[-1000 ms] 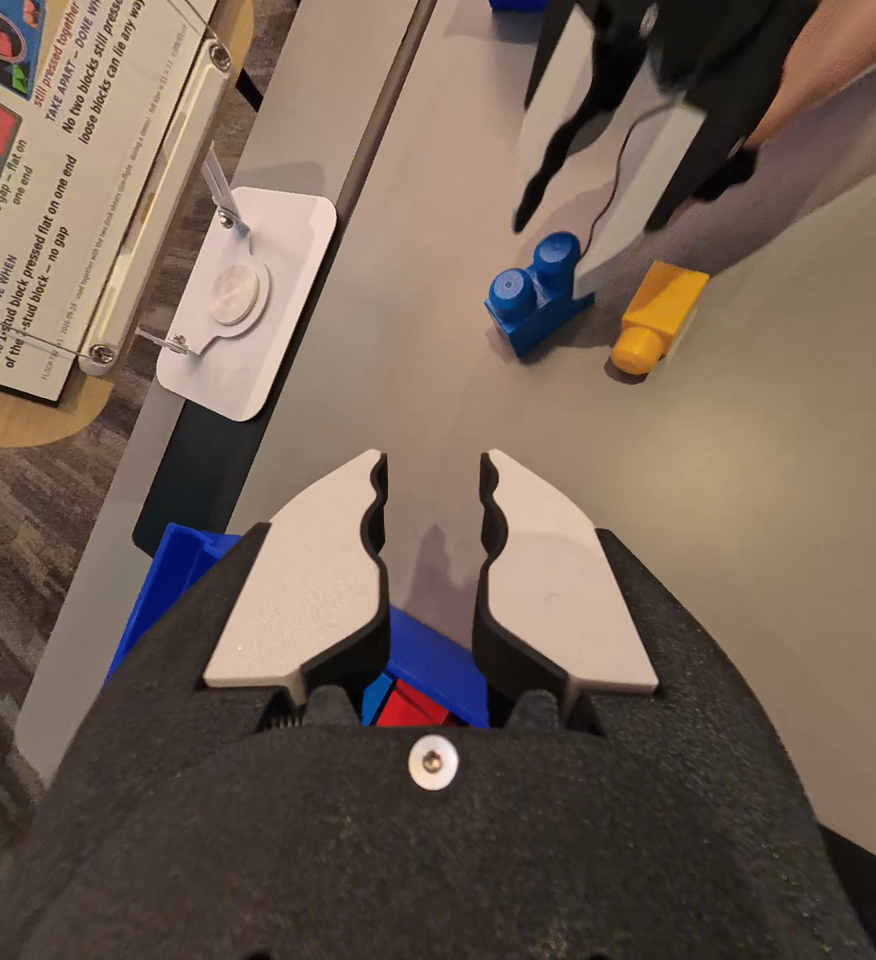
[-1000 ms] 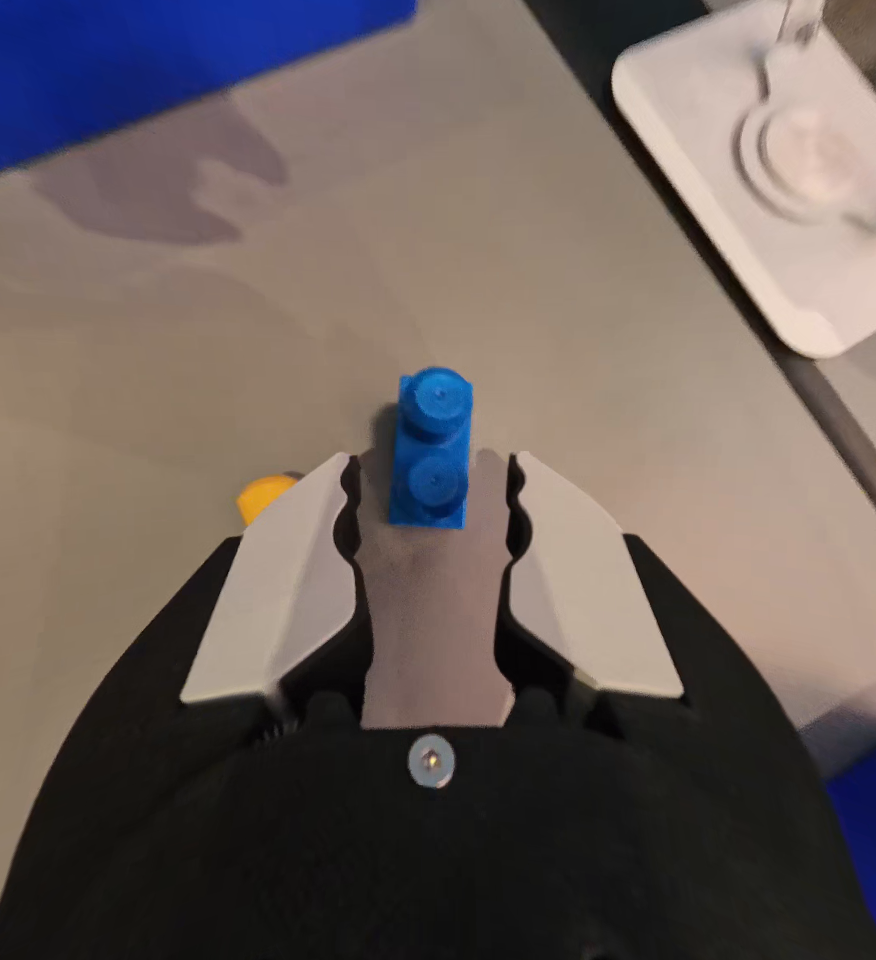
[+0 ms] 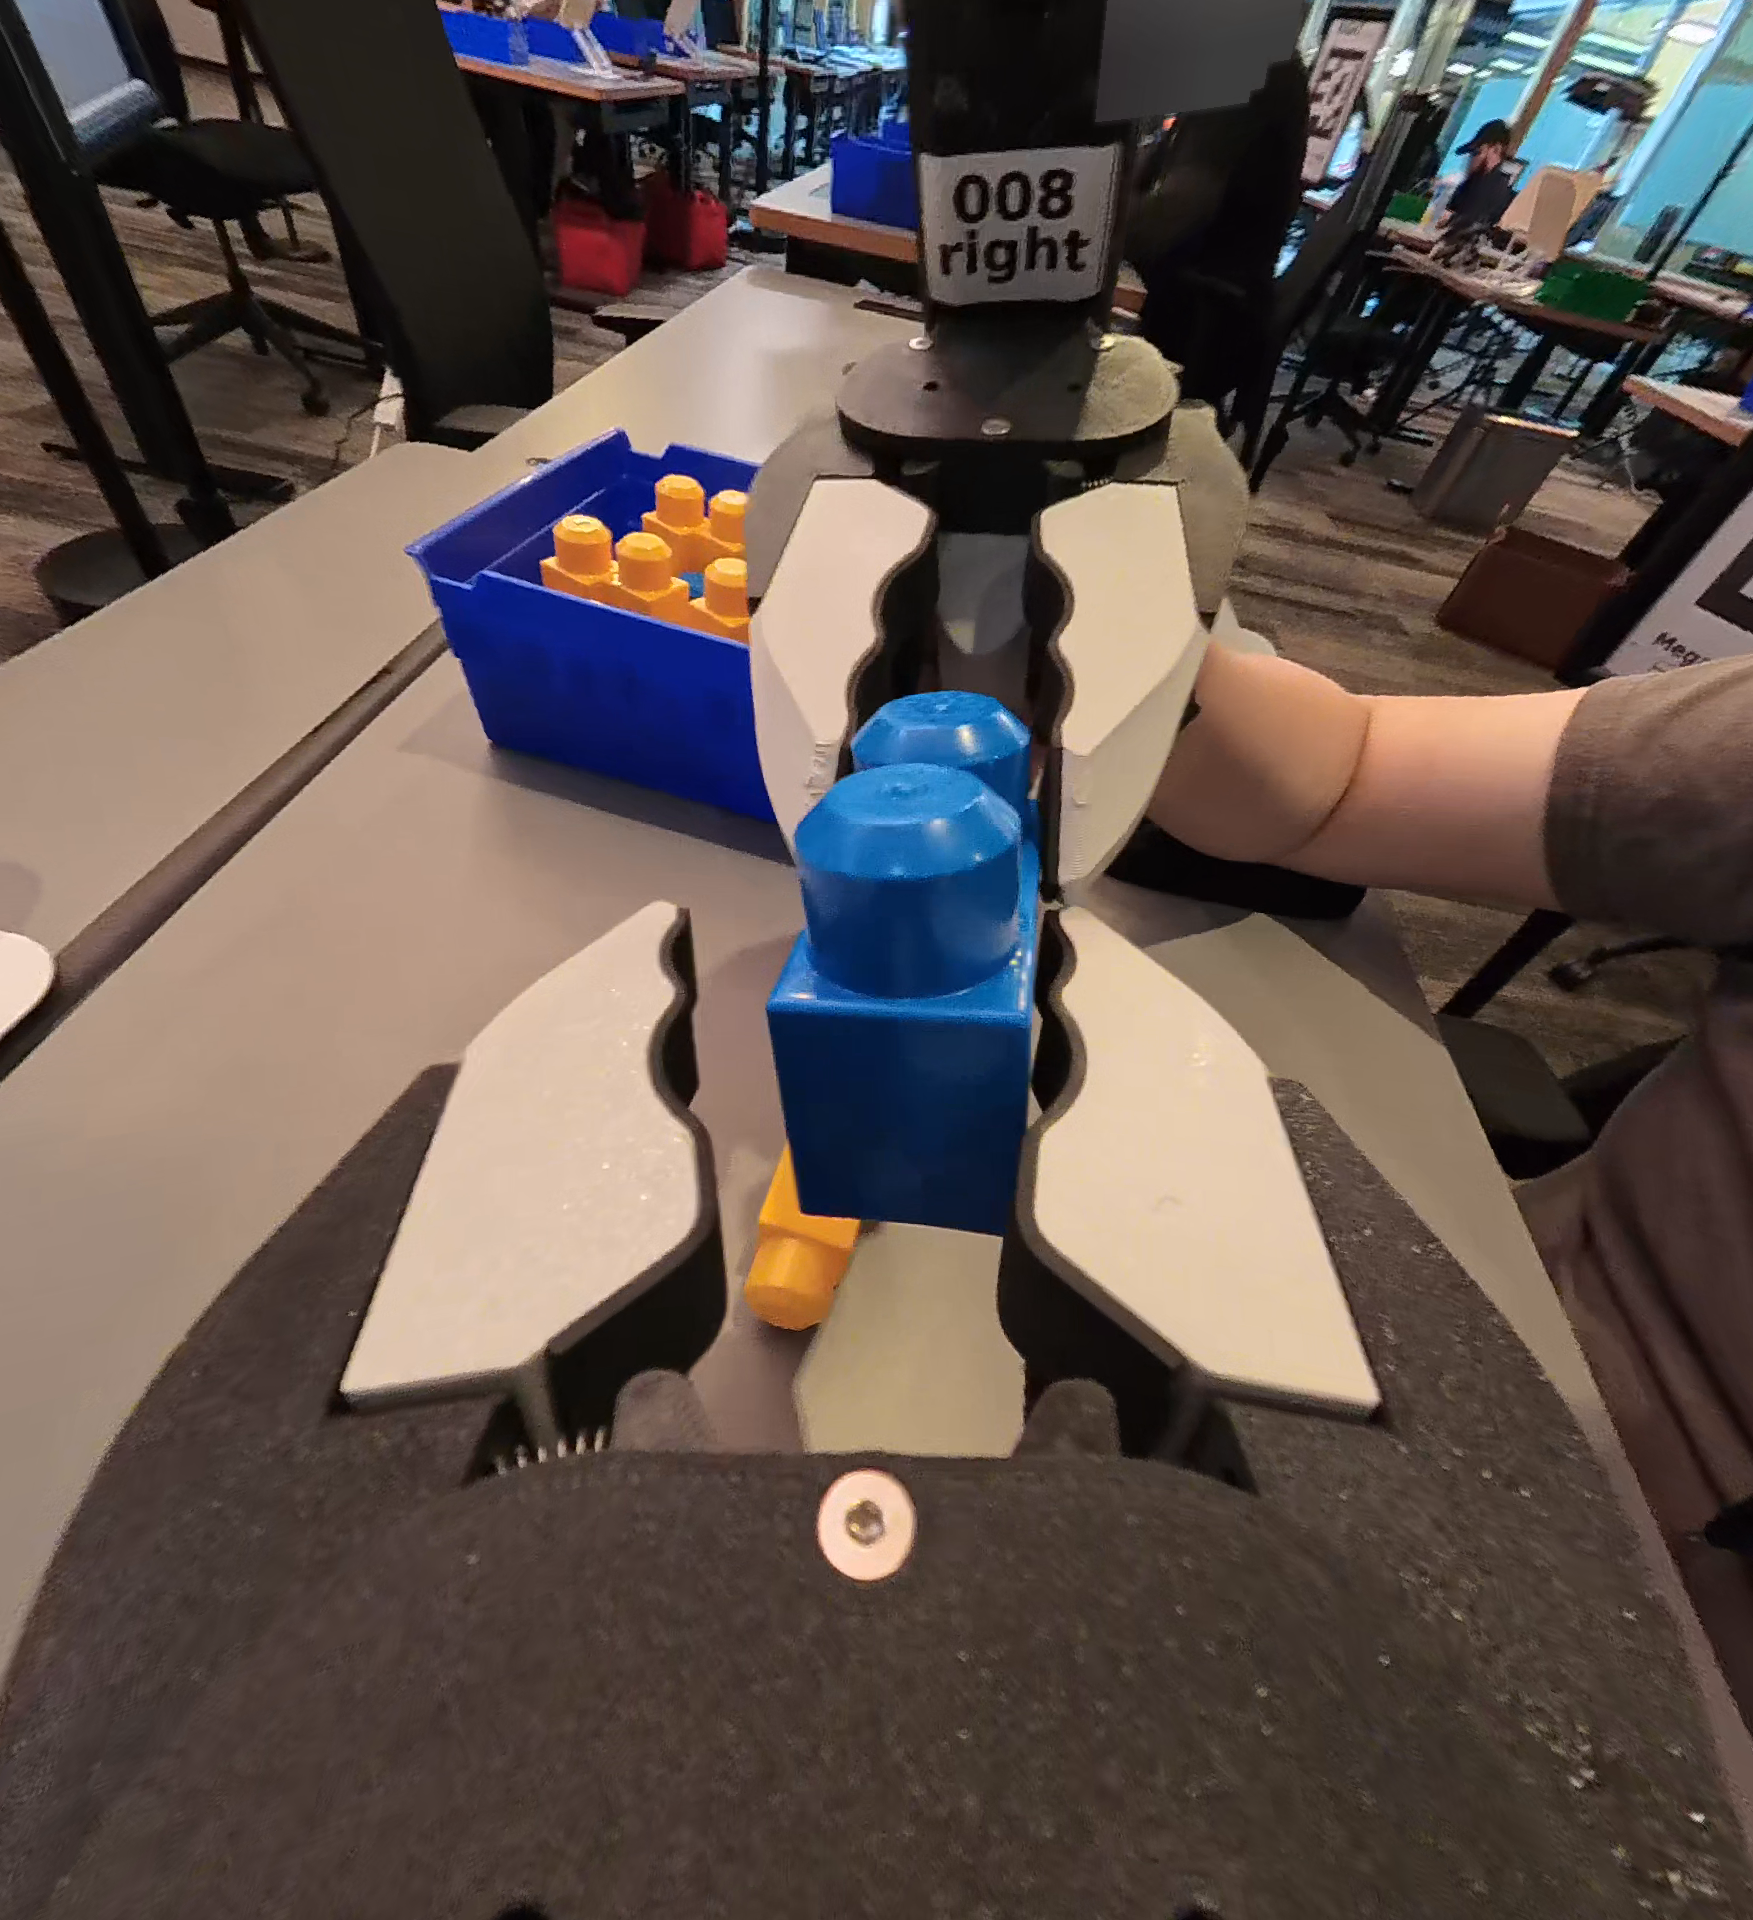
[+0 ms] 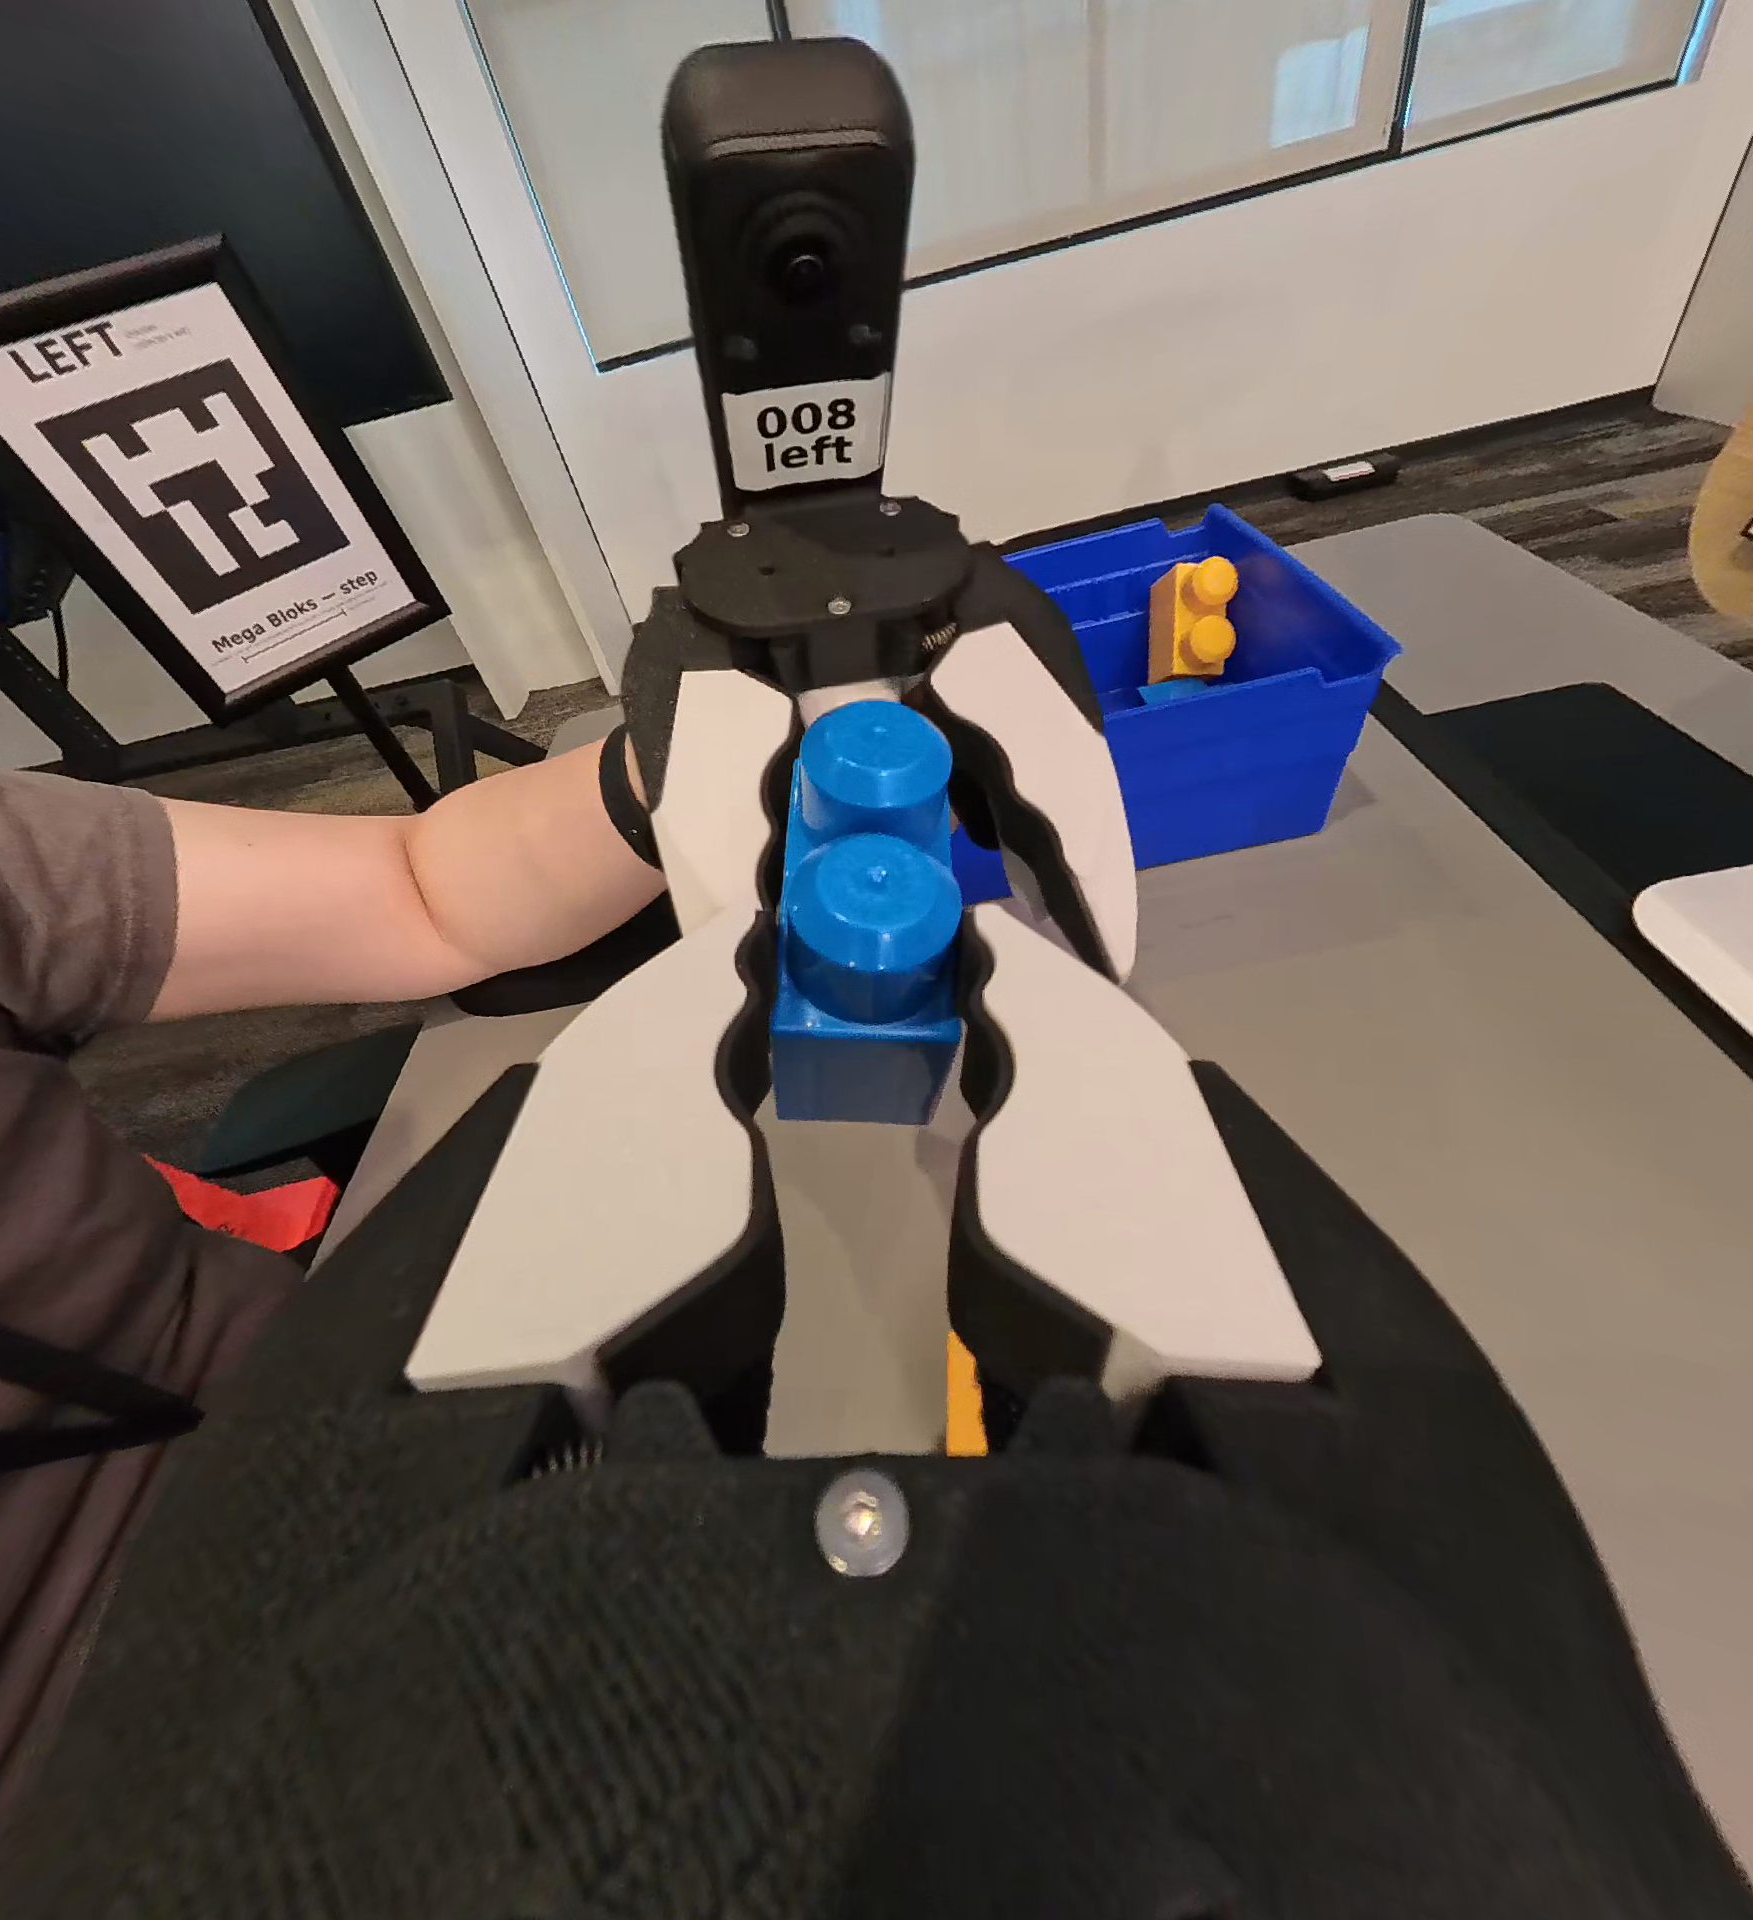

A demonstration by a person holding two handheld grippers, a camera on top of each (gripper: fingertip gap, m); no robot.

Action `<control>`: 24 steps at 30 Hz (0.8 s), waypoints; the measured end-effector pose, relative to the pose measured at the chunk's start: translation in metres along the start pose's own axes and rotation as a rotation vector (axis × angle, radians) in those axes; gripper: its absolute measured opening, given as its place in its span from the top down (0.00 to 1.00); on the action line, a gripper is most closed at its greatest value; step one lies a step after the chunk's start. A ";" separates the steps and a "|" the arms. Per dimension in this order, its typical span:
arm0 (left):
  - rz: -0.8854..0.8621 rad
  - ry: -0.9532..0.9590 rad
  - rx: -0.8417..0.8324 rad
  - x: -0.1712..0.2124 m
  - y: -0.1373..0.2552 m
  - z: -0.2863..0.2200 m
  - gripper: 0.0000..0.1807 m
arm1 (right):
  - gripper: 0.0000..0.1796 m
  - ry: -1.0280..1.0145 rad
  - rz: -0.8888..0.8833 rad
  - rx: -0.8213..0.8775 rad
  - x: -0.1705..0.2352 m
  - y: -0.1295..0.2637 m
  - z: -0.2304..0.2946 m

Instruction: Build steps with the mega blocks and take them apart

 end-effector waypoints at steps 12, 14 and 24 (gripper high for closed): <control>0.013 0.010 0.024 -0.002 0.002 -0.001 0.77 | 0.80 0.079 -0.055 0.055 -0.012 0.012 0.000; 0.011 -0.019 -0.046 -0.007 0.021 0.005 0.77 | 0.76 0.136 -0.070 0.103 -0.022 0.028 0.003; -0.037 0.004 -0.513 -0.016 0.165 0.039 0.77 | 0.75 0.079 0.874 0.261 0.100 -0.030 -0.025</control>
Point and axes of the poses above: each gripper's, where its closed fingertips meet, y back along the fingers, x out of its underside, z = x × y across the jaws, the point moved 3 cm from there along y, back along the fingers, and after that the axes turned 8 degrees about z, right-handed, at the moved point
